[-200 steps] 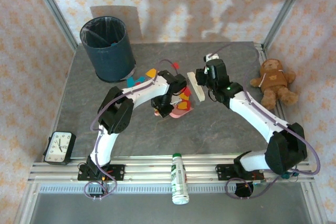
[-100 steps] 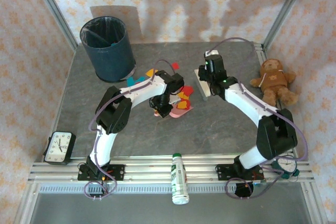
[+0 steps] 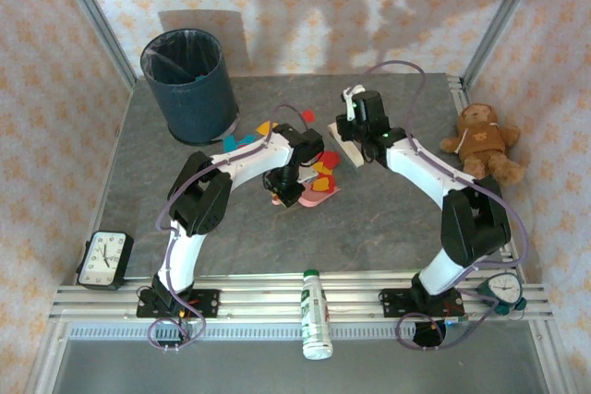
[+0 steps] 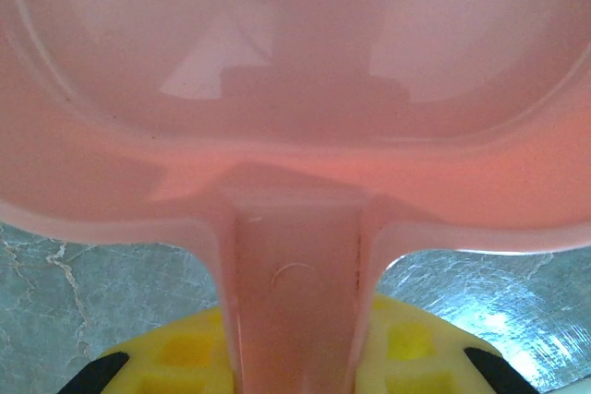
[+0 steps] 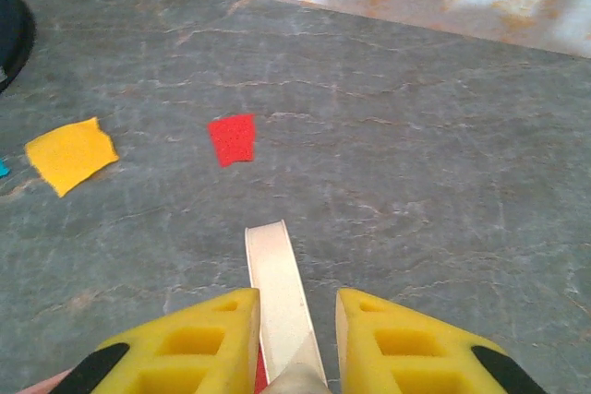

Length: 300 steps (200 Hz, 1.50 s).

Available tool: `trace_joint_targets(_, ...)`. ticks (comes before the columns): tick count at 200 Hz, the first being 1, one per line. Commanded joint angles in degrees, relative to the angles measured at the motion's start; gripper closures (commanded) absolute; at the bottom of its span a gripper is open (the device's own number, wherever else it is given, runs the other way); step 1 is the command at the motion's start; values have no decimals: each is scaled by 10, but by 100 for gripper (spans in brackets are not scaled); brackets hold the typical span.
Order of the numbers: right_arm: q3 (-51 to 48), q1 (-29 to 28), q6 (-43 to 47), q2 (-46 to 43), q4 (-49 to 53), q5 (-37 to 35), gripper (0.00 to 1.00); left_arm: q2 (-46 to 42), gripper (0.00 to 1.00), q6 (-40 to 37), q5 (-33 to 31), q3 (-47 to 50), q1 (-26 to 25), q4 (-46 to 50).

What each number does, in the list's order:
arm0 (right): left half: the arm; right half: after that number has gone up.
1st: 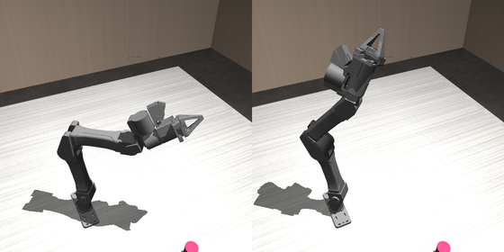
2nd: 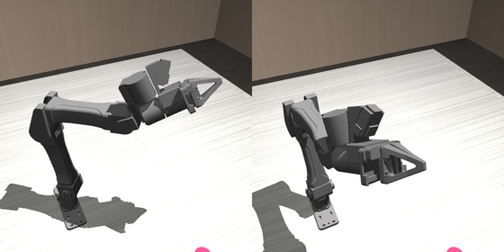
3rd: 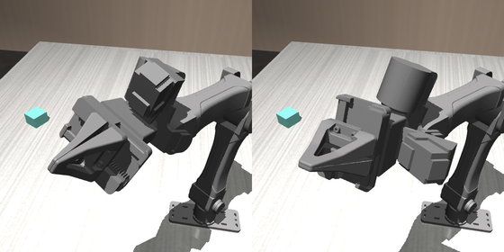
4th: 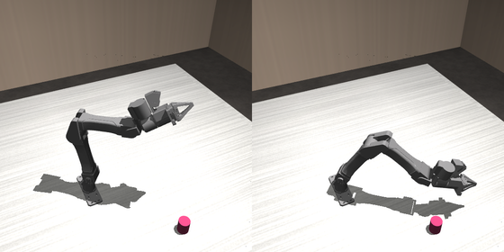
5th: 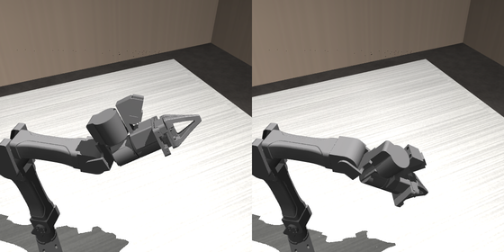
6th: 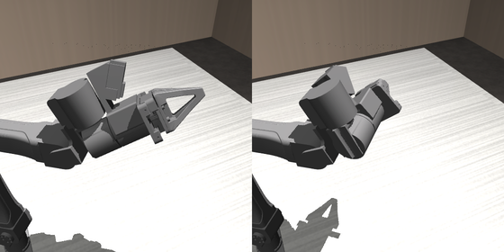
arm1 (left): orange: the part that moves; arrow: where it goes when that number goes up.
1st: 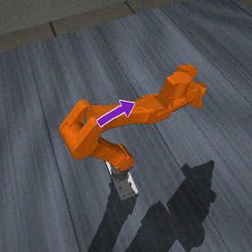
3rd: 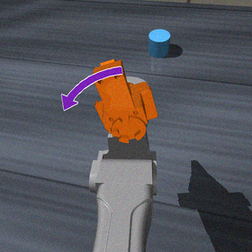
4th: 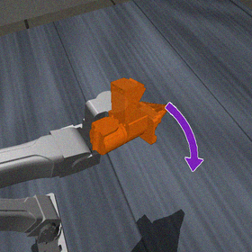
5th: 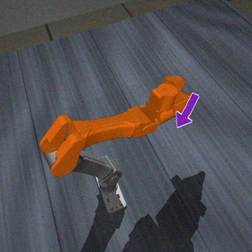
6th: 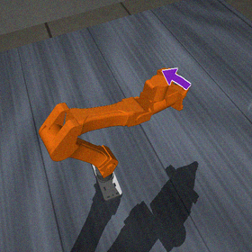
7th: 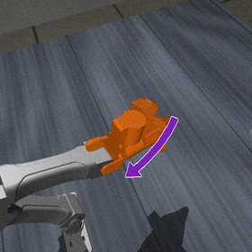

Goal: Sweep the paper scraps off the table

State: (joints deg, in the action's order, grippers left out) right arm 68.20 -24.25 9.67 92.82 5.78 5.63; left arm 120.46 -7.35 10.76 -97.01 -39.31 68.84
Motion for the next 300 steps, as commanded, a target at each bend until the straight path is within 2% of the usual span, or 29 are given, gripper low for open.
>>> trace_joint_targets(1,12,-11,15,7,37,29,100,2,100,9,5,-10,5,0)
trace_joint_targets(126,-18,-27,-52,-40,69,114,100,16,100,15,7,-20,4,-12)
trace_joint_targets(172,-27,-28,-76,-67,61,113,100,6,100,20,4,-8,5,-28)
trace_joint_targets(214,-38,-27,-98,-99,42,71,100,-18,100,19,7,19,5,-52)
trace_joint_targets(253,-52,-23,-124,-138,29,-2,100,-53,100,21,5,55,4,-84)
trace_joint_targets(300,-108,0,-172,-213,5,-59,100,-103,100,26,-4,85,5,-127)
